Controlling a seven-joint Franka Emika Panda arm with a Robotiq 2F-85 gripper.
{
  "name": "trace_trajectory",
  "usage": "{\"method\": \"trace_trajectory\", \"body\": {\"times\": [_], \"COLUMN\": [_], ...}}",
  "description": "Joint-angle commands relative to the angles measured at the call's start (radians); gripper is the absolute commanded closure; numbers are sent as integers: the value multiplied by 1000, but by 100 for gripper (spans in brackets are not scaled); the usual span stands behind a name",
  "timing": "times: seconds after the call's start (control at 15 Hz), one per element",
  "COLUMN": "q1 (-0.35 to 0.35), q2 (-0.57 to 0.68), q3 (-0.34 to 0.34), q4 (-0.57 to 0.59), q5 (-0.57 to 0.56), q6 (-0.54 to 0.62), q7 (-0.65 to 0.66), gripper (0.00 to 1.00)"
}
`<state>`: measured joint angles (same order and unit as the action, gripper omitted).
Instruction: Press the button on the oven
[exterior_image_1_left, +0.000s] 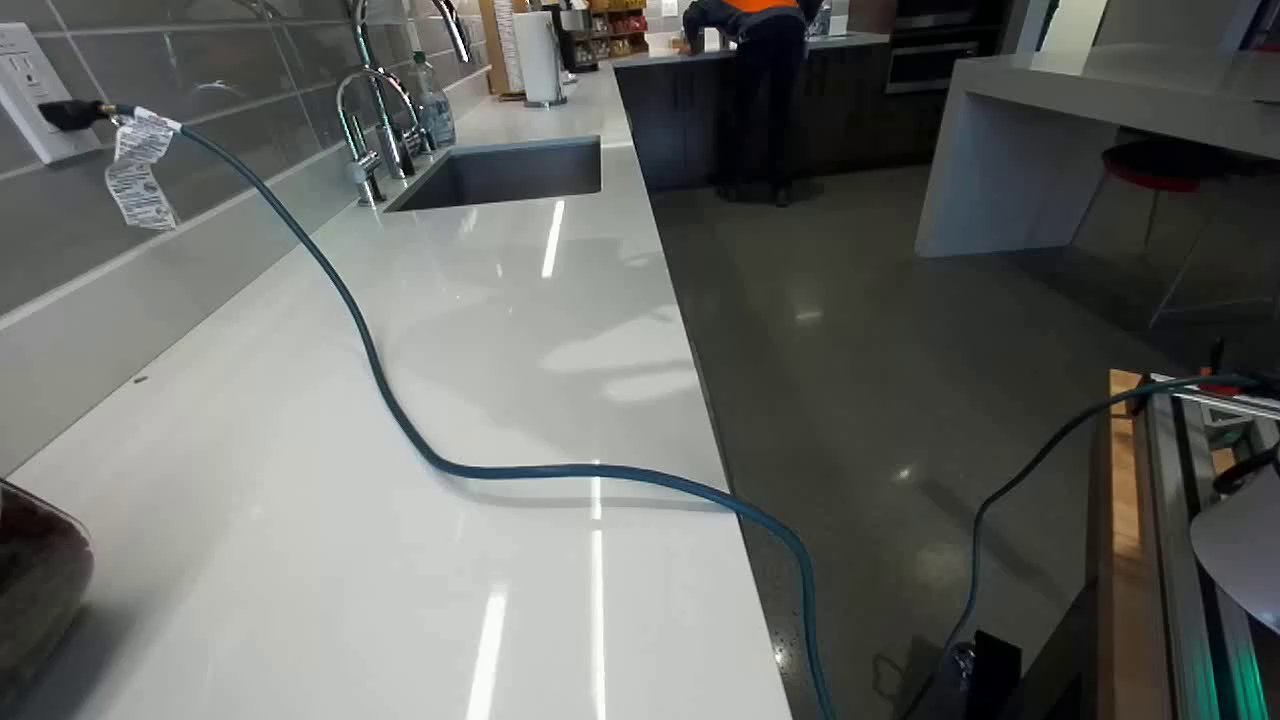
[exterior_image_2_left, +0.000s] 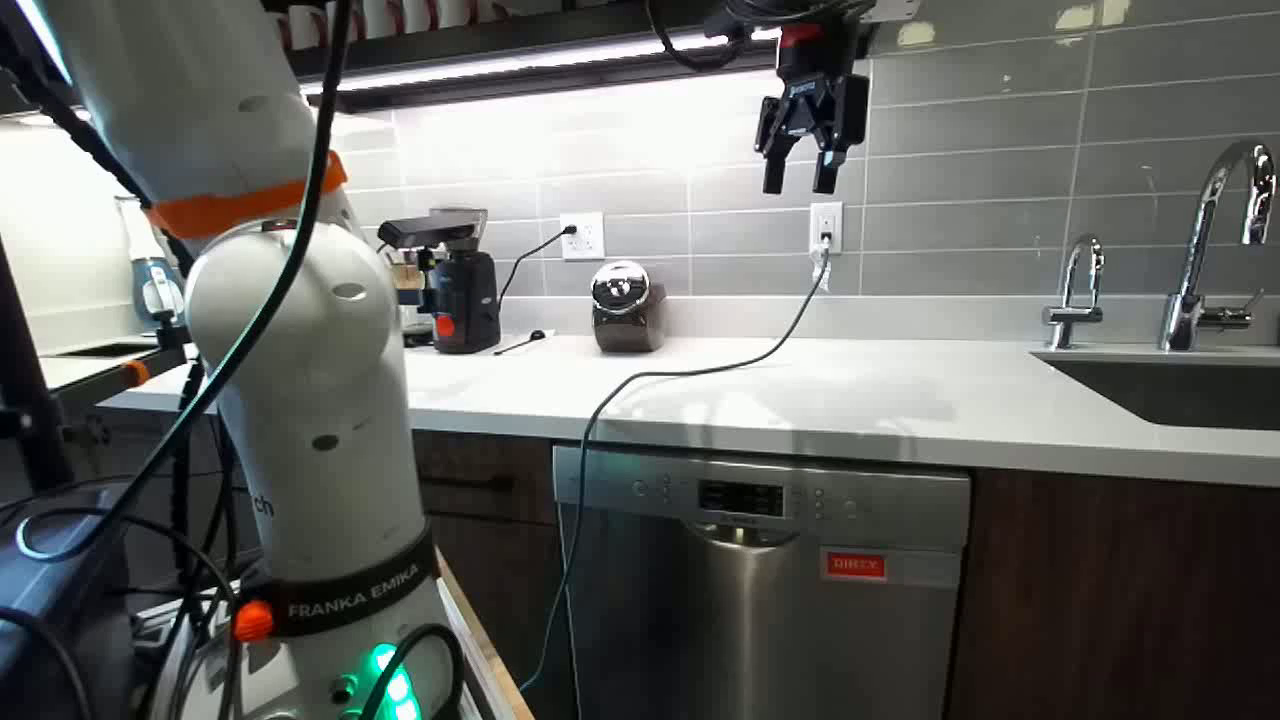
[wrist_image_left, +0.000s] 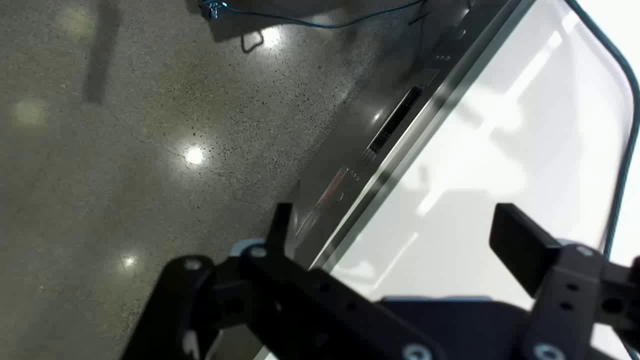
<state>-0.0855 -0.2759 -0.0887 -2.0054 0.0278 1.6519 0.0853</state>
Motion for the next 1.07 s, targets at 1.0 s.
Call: {"method": "trace_trajectory", "body": {"times": [1.0], "q1": [-5], "q2": [11], "q3": [1], "q4": [-6], "q5": [3], "q6": [23], "q7": [7], "gripper": [0]}}
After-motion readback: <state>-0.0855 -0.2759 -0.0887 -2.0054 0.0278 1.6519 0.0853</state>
